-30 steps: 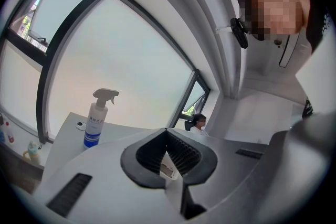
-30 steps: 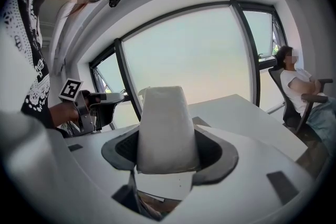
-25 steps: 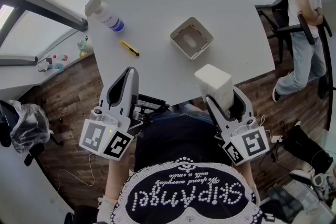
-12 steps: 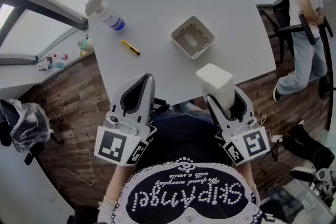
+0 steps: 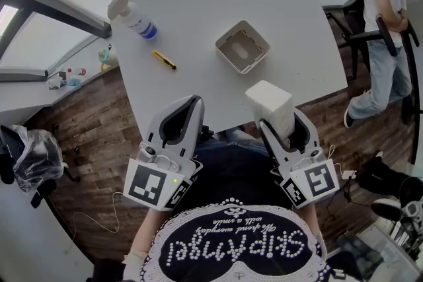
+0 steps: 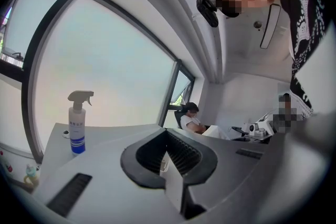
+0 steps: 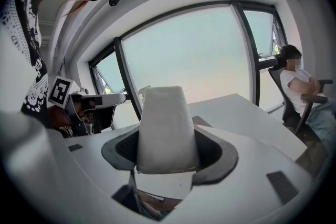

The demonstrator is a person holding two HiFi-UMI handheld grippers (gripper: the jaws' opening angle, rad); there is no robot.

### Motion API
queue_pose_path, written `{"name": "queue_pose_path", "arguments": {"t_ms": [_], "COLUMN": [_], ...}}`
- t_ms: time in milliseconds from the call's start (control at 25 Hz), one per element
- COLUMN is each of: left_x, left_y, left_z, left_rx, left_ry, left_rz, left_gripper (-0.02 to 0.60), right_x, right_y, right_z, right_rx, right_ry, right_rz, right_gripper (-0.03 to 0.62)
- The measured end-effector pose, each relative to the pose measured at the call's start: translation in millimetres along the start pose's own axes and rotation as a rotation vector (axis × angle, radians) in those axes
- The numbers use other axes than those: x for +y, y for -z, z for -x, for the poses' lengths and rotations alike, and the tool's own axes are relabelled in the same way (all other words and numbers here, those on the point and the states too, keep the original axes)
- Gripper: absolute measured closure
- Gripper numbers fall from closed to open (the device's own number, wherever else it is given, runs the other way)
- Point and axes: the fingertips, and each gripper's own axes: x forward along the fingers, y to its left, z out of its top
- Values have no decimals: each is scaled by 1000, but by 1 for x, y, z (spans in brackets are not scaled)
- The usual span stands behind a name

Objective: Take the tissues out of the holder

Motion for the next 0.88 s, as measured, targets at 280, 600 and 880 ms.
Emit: {"name": "queue_pose_path", "arguments": {"t_ms": [280, 600, 880], "left_x": [7, 16, 17], "left_y": [-1, -4, -4], "left_z": [5, 9, 8], "left_rx": [-4, -8, -8], "left_ry": [-21, -42, -39], "left_rz": [-2, -7, -2], "left_gripper": [580, 580, 580], "right_x": [0, 3, 1], "right_y": [1, 1, 1], "right_z": [0, -2, -4], "right_rx": [1, 10, 12], "right_ry": [-3, -13, -7], "right_rz": [-6, -3, -9], "right_gripper": [329, 329, 329]}}
